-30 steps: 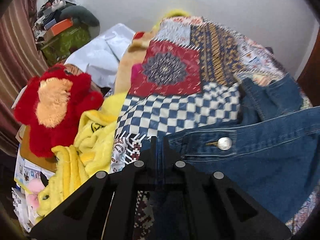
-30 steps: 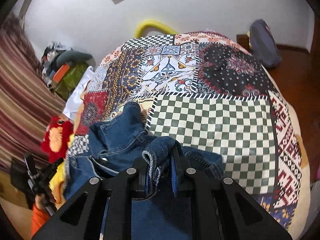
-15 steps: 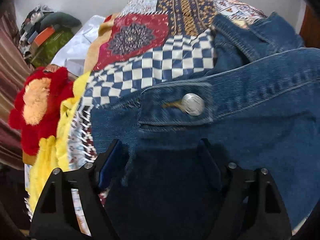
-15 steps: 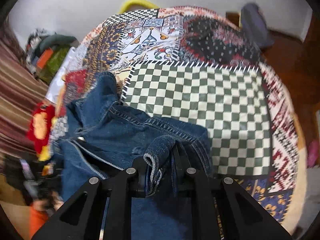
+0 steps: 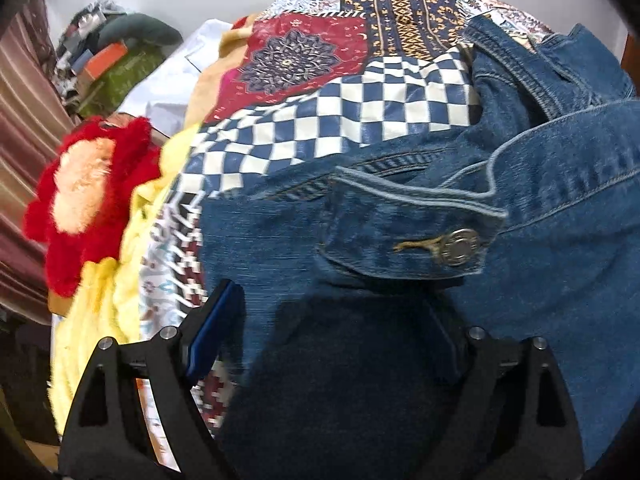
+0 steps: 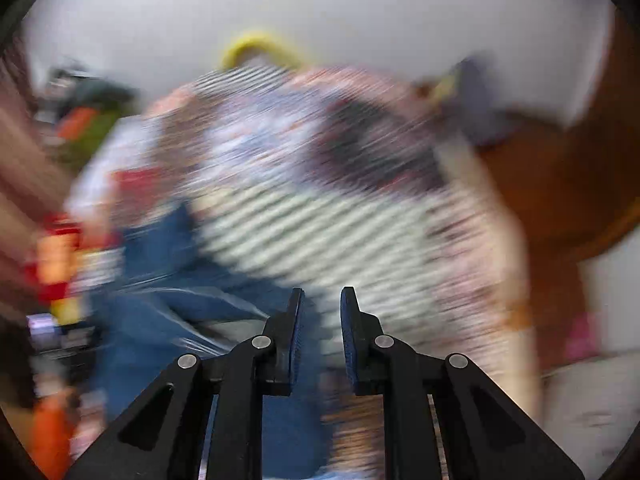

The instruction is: Fold large clothes

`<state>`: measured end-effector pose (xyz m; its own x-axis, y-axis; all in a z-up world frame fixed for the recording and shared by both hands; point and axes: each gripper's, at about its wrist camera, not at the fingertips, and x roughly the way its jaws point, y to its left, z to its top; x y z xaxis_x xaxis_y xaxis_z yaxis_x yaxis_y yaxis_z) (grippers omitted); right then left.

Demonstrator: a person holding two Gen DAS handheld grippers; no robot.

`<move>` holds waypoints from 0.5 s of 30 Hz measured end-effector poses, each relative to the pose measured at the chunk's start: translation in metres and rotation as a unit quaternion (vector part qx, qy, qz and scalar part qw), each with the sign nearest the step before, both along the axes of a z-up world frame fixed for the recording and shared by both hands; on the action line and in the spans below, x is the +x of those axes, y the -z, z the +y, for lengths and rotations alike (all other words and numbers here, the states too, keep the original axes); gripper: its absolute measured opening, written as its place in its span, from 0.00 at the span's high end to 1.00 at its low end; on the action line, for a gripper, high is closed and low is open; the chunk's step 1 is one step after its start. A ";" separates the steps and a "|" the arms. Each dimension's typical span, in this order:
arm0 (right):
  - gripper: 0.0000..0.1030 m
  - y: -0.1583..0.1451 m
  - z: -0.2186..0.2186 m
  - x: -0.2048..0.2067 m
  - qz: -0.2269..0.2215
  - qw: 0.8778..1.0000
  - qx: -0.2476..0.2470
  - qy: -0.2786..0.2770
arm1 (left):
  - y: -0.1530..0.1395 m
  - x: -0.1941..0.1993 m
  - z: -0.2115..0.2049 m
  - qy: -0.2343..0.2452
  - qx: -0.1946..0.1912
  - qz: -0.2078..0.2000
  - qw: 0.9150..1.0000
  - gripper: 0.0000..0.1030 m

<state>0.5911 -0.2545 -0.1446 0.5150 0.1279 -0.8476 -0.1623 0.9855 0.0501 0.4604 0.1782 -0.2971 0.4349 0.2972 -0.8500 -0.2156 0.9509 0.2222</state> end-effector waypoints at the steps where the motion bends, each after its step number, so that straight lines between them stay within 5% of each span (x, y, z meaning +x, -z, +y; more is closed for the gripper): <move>1: 0.88 -0.004 -0.007 -0.002 -0.006 1.000 -0.013 0.005 | -0.001 -0.002 0.001 -0.003 0.023 -0.001 1.000 0.16; 3: 0.88 -0.007 -0.019 -0.011 0.004 1.000 0.002 -0.017 | -0.003 -0.005 0.006 -0.006 0.054 -0.003 0.999 0.16; 6: 0.88 0.000 -0.016 -0.028 0.011 0.999 -0.011 -0.046 | -0.008 -0.009 0.026 -0.021 0.046 -0.001 0.999 0.16; 11: 0.88 0.033 0.019 -0.048 0.018 0.996 -0.011 -0.087 | -0.025 -0.020 0.051 -0.048 0.073 -0.002 0.996 0.18; 15: 0.88 0.057 0.063 -0.055 0.037 0.992 0.027 -0.121 | -0.045 -0.033 0.061 -0.041 0.053 -0.011 0.998 0.18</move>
